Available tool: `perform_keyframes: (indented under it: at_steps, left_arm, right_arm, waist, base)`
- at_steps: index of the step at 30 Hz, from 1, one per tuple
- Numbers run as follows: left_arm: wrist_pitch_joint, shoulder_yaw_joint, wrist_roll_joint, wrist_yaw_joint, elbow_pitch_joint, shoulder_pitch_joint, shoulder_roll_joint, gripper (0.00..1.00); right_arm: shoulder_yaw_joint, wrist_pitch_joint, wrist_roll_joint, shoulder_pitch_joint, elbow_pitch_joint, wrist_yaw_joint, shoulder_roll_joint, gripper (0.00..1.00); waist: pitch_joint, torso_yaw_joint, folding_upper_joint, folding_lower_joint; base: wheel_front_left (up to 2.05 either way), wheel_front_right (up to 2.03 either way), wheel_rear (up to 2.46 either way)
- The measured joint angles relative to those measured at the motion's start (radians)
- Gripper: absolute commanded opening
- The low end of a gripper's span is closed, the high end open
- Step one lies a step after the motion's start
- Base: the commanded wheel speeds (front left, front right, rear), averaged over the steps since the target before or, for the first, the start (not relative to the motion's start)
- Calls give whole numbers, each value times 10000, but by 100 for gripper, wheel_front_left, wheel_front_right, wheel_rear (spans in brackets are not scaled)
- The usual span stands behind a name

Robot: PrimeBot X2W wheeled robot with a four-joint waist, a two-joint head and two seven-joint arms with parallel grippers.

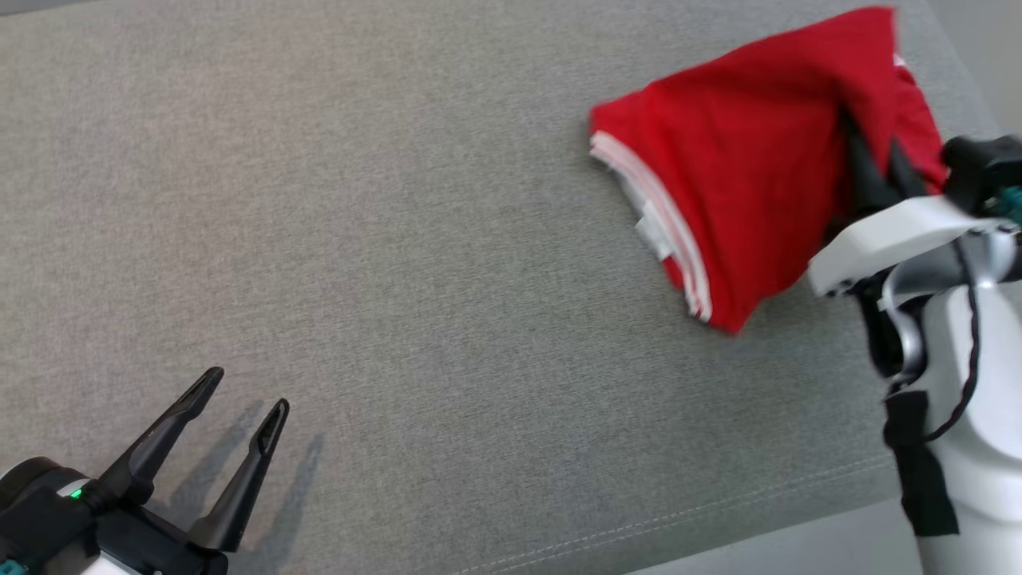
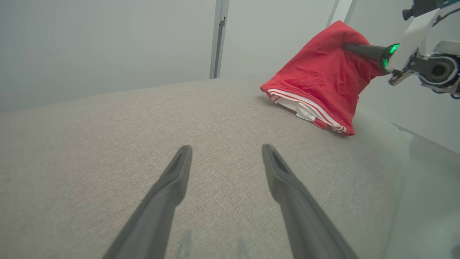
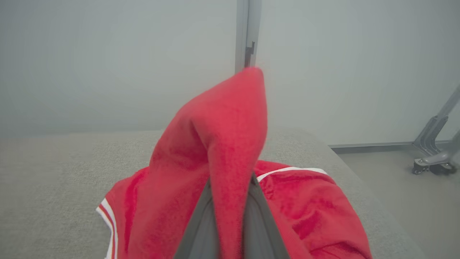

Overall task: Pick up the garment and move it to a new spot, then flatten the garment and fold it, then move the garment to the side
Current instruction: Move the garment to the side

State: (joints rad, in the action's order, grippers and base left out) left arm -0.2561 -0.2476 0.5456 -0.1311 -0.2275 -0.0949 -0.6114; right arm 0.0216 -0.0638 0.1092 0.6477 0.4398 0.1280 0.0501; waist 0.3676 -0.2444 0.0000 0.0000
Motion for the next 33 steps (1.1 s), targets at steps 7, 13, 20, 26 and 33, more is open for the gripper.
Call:
perform_keyframes:
  at_steps: [7,13,20,26,33]
  left_arm:
    - [0,13,42,0,-56,1,-217,100]
    - [0,23,104,0,-199,6,-418,100]
    - [0,-104,167,0,-242,60,-497,100]
    - [0,-138,196,0,-249,235,-644,100]
    - [0,-186,226,0,-238,272,-698,100]
  right_arm:
    - [1275,867,-1250,397,-671,2,-10,0]
    - [2004,1682,-1914,971,-1486,2,-46,0]
    - [2821,2633,-2491,1003,-2458,19,-63,0]
    - [3526,3254,-2815,736,-3087,19,-73,0]
    - [4042,3657,-3126,657,-3630,29,-82,29]
  waist:
    - [403,288,1,1]
    - [776,459,0,0]
    - [1116,710,0,0]
    - [1319,886,0,0]
    - [1534,1096,0,1]
  base:
    - [0,0,0]
    - [0,0,0]
    - [0,0,0]
    - [0,0,0]
    - [0,0,0]
